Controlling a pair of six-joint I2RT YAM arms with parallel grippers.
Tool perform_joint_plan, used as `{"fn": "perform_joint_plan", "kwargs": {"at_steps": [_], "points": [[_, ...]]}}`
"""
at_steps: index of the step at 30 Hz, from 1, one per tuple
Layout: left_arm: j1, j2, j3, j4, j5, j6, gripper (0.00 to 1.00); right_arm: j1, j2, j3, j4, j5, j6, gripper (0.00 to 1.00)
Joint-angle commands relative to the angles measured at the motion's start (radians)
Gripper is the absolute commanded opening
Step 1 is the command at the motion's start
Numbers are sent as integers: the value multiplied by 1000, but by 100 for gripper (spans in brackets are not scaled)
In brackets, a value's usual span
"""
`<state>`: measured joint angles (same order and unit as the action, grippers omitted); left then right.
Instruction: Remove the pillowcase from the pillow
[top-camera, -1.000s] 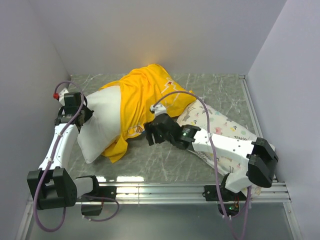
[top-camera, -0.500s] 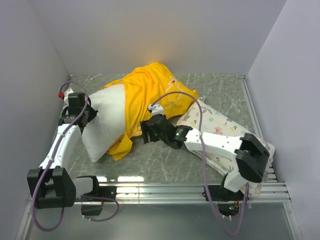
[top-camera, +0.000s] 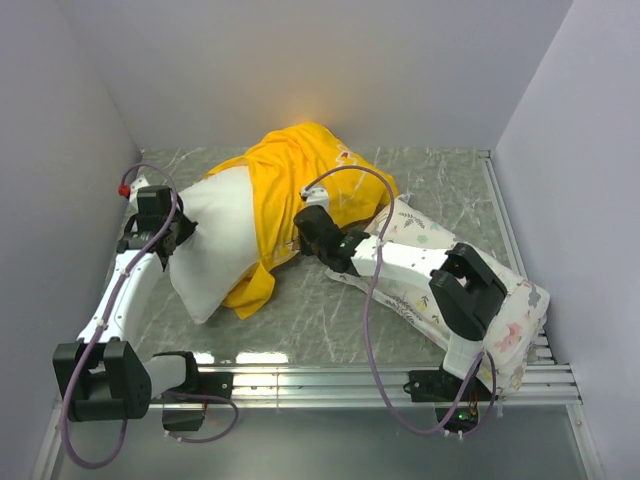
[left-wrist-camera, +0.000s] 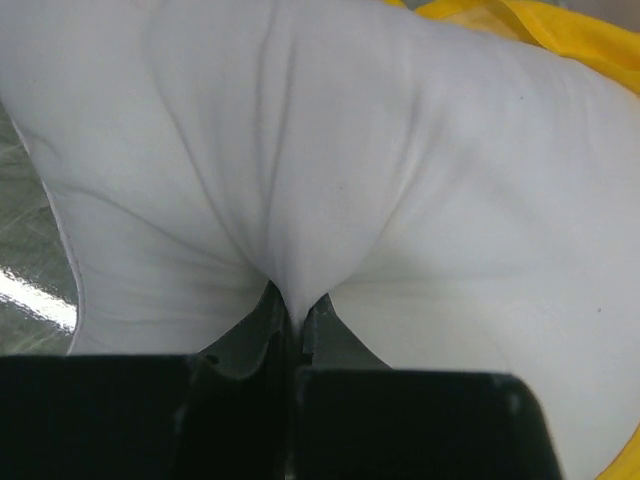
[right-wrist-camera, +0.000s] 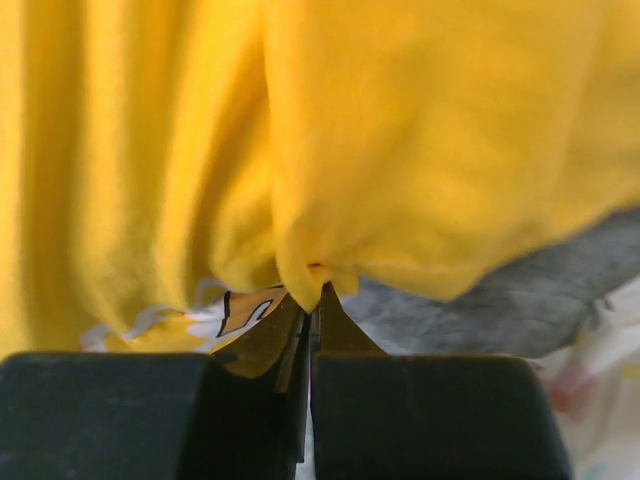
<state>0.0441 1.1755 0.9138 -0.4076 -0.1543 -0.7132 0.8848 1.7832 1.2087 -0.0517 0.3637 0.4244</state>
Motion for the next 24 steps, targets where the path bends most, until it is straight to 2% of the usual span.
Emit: {"fn": "perform_joint_plan", "kwargs": {"at_steps": [1, 5, 7, 11, 13, 15, 18, 19, 20, 22, 24], "points": [[-4, -23, 13, -54, -19, 38, 0, -43, -2, 61, -47, 164, -33, 0], [51, -56, 23, -47, -11, 55, 0, -240, -31, 55, -138, 173, 36, 0], [62, -53, 34, -46, 4, 66, 0, -279, -54, 19, -128, 112, 54, 0], [66, -31, 68, -43, 64, 86, 0, -250, -105, 3, -115, 84, 16, 0], [60, -8, 95, -31, 144, 115, 0, -218, -116, 35, -122, 57, -2, 0], [27, 21, 138, -45, 167, 144, 1, -198, -119, 93, -135, 55, -27, 0], [-88, 30, 204, -92, 95, 181, 23, -179, -111, 195, -198, 31, -39, 0], [-123, 18, 218, -106, 64, 192, 44, -178, -110, 218, -223, 20, -41, 0], [-200, 9, 232, -120, -24, 199, 55, -176, -110, 256, -234, 5, -42, 0], [-272, -20, 267, -158, -106, 212, 69, -176, -111, 291, -260, -6, -42, 0], [-349, -39, 298, -201, -206, 213, 73, -176, -110, 347, -278, -31, -45, 0]]}}
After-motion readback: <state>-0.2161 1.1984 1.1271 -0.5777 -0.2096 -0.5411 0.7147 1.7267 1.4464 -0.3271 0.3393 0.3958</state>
